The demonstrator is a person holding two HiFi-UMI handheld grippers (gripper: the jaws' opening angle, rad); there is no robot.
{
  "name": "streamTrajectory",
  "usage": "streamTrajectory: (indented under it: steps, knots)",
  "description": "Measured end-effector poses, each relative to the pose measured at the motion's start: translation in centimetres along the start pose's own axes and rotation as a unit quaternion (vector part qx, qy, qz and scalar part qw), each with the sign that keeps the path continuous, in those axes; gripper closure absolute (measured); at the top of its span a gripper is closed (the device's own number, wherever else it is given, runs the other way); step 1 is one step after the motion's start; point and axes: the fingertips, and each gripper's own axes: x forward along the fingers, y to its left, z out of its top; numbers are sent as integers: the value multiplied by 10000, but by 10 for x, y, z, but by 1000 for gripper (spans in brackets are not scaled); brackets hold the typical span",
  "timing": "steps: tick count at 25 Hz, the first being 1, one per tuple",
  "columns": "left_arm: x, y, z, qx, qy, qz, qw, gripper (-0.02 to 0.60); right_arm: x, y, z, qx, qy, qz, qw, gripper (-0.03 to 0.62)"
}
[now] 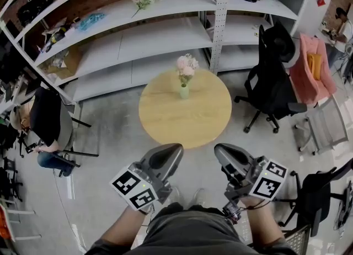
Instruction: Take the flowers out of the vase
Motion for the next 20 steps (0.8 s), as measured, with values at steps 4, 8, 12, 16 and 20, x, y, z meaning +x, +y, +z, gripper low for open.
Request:
streamTrajectory:
  steps: [4, 8, 12, 16, 20]
  knots:
    - [7, -1, -6, -19, 6, 99, 9999, 574, -6, -13, -1, 172, 33, -6, 9998, 579]
    - [16, -5, -9, 8, 9, 202, 9998, 574, -16, -24, 2, 291, 59, 18, 9996, 579]
    - [19, -9, -11, 59, 6, 322, 9995, 573, -26, -35, 5, 370, 45, 45, 9993, 579]
    - [20, -5, -13, 55, 6, 505, 9987, 574, -30, -46, 9, 495, 26, 75, 9987, 579]
    - [23, 1, -15, 48, 29, 580, 9983, 573, -30, -53, 11, 509, 45, 68, 9987, 579]
